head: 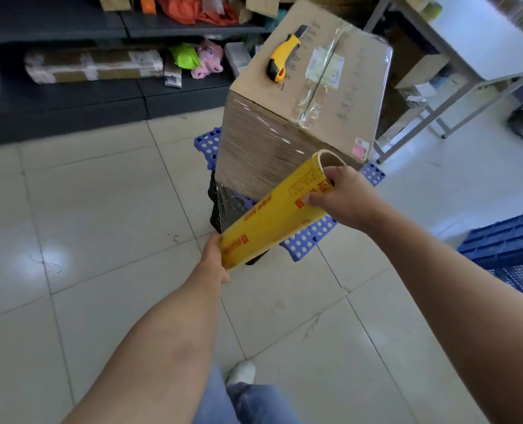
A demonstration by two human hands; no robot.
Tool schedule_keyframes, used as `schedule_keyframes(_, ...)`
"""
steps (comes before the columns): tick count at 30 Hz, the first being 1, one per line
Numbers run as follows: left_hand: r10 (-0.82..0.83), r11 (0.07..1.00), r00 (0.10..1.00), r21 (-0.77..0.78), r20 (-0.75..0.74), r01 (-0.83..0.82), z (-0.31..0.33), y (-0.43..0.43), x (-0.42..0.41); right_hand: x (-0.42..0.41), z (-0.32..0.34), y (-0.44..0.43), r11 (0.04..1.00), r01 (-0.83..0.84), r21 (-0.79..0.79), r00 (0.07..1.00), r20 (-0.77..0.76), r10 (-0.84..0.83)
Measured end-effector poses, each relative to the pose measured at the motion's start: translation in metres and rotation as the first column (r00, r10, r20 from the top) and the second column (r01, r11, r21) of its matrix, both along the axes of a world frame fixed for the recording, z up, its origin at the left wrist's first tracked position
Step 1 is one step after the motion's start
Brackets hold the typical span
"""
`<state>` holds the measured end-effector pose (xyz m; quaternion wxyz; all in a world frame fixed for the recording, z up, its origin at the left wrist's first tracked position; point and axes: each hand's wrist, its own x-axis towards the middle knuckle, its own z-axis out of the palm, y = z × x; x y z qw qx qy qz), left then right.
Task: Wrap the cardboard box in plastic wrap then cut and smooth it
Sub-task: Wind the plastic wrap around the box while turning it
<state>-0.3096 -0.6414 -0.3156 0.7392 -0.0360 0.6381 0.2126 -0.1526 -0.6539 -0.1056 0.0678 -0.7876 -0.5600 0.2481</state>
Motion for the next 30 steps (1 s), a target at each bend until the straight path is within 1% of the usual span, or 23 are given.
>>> schedule_keyframes(4,0.035,0.999,0.999,0.013,-0.018,-0.035,-0.005,-0.005,0.000,0.004,-0.005,-0.007,1.000,0.020,0.008,0.998,0.059,-0.020)
schedule_keyframes(7,0.026,0.999,0.999,0.037,-0.035,-0.025,-0.009,0.002,0.004,0.008,-0.001,-0.007,1.000,0.007,0.011,1.000,0.011,-0.007)
schedule_keyframes(10,-0.049,0.997,0.998,0.062,-0.040,0.052,-0.008,0.001,0.014,0.018,0.005,-0.008,1.000,-0.003,0.012,1.000,-0.021,0.004)
schedule_keyframes(12,-0.073,0.997,0.997,0.037,-0.039,0.074,-0.012,0.001,0.021,0.025,0.006,-0.009,0.999,0.021,0.034,1.000,-0.025,-0.020)
schedule_keyframes(14,-0.091,0.996,0.995,-0.010,-0.030,0.091,-0.014,0.001,0.027,0.028,0.003,-0.010,0.997,0.062,0.054,0.998,0.005,-0.062)
schedule_keyframes(16,-0.089,0.996,0.996,-0.023,-0.020,0.089,-0.008,-0.002,0.033,0.030,0.000,-0.011,0.998,0.036,0.048,0.997,0.065,-0.039)
schedule_keyframes(19,-0.086,0.996,0.996,-0.018,-0.009,0.086,-0.008,-0.008,0.045,0.038,-0.001,-0.013,1.000,-0.005,0.025,0.998,0.066,0.003)
schedule_keyframes(24,0.035,0.999,0.998,-0.029,0.053,-0.033,-0.004,-0.017,0.072,0.060,0.004,-0.018,1.000,0.006,0.013,1.000,0.003,-0.006)
schedule_keyframes(28,0.125,0.992,0.987,-0.025,0.097,-0.123,-0.010,-0.026,0.101,0.077,0.006,-0.020,0.998,-0.067,0.022,0.994,0.083,0.065)
schedule_keyframes(30,0.152,0.988,0.982,-0.027,0.107,-0.150,-0.009,-0.030,0.113,0.086,0.010,-0.020,0.994,-0.105,0.033,0.990,0.094,0.101)
